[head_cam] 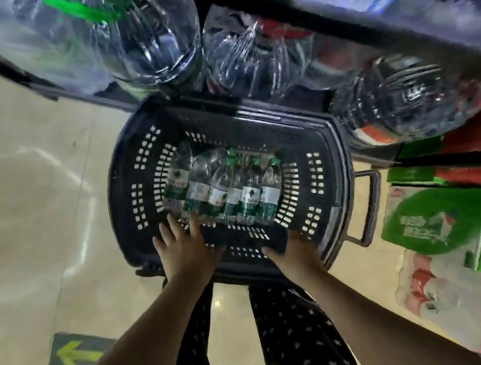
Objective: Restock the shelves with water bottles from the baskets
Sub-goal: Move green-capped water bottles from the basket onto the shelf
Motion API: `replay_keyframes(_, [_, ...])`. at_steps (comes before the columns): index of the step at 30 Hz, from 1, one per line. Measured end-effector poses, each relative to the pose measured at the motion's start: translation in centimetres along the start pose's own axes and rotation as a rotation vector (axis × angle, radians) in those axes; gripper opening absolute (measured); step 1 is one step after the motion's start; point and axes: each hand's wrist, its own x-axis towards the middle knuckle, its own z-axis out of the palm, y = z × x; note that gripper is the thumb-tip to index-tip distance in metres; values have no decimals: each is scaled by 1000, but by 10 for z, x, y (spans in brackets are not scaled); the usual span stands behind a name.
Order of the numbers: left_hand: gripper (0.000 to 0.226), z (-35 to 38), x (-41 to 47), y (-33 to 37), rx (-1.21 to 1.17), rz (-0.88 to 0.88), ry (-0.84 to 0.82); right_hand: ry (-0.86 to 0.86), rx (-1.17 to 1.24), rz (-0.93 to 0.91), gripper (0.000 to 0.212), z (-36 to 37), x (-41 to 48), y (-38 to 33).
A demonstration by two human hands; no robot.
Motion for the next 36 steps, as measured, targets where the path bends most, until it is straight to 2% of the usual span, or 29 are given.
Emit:
replay_keyframes(4, [99,25,49,-18,25,30,-22,-77,132,18,90,31,51,-24])
replay_keyframes(7, [100,44,89,-27,49,61,-14,-92,258,34,87,48,90,-43])
replay_keyframes(13, [105,72,171,-20,-38,212,67,0,446,25,84,77,171,-73])
replay_keyframes(18, [87,74,227,-1,-222,279,92,69,625,40,70,101,238,-86])
replay_keyframes(21, [73,83,257,5,-281,281,144,69,734,-35,73,108,263,-88])
replay_keyframes(24, [67,93,278,6,-219,359,235,48,915,-46,69,109,279,-93])
replay_keyframes(27, [70,95,290,6,-198,348,166,67,958,-96,74,115,294,-93])
replay_keyframes(31, [84,92,304,12,-90,286,191,46,958,-119,37,117,301,-88])
replay_keyframes(36, [85,80,303,8,-285,279,141,36,1078,-166,44,118,284,-83])
